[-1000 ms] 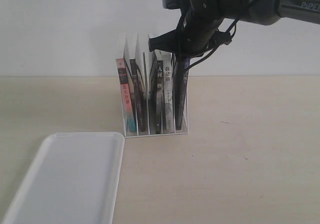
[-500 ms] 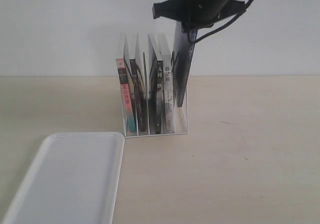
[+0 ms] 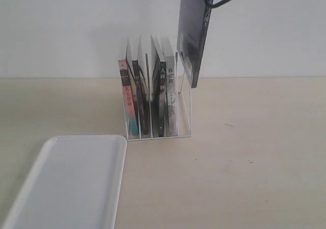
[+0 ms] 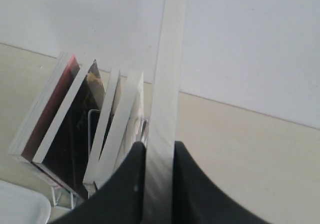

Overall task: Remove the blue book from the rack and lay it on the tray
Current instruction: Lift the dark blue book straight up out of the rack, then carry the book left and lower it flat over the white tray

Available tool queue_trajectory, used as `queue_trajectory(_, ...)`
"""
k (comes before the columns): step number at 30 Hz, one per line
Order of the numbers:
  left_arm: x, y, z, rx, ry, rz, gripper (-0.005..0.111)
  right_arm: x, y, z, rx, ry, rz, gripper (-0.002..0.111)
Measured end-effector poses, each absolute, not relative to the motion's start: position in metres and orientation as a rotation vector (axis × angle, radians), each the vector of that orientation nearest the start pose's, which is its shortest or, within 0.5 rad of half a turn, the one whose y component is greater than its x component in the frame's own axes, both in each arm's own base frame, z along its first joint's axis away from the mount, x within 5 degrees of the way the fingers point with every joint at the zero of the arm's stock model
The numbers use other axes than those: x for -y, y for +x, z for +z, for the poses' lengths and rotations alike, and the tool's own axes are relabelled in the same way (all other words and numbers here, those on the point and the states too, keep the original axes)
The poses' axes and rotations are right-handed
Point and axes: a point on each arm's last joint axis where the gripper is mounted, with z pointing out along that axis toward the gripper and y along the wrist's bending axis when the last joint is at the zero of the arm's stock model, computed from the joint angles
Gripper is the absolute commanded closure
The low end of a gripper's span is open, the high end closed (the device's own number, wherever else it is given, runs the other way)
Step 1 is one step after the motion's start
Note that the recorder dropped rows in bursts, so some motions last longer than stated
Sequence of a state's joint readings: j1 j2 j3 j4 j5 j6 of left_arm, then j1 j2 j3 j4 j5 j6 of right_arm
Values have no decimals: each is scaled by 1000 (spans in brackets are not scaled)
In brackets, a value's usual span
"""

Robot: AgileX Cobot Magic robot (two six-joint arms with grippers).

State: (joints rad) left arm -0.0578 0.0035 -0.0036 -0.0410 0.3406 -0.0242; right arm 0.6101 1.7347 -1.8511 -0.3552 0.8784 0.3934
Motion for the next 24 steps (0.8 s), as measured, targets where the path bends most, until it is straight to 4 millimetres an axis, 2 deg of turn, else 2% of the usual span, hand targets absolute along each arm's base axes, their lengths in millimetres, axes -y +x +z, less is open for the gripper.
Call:
queue_trajectory(4,4,54,183,-1825,5,-98,101,-192,311,442,-2099,-351,107,108)
queue_trajectory(7,4,54,183,-1825,5,-98,101,-181,287,455,-2061,-373,105,108)
queue_trajectory(12,4,54,183,-1825,5,-98,101,-167,245,459,-1997,-440,149,108)
queue_trajectory(15,4,54,183,-1825,5,-98,101,-163,221,453,-1936,-527,178,108)
queue_trajectory(18,4,54,183,-1825,5,-98,101,-168,204,442,-1867,-630,218,108)
queue_trajectory(20,4,54,183,-1825,5,-98,101,-178,193,432,-1821,-707,259,108)
queue_trajectory(22,4,54,183,-1825,5,-98,101,-190,183,425,-1765,-790,302,108)
queue_trajectory(23,4,54,183,-1825,5,-98,101,-207,171,417,-1696,-886,352,108)
queue_trajectory(24,4,54,183,-1825,5,-98,101,-215,167,415,-1668,-923,372,108)
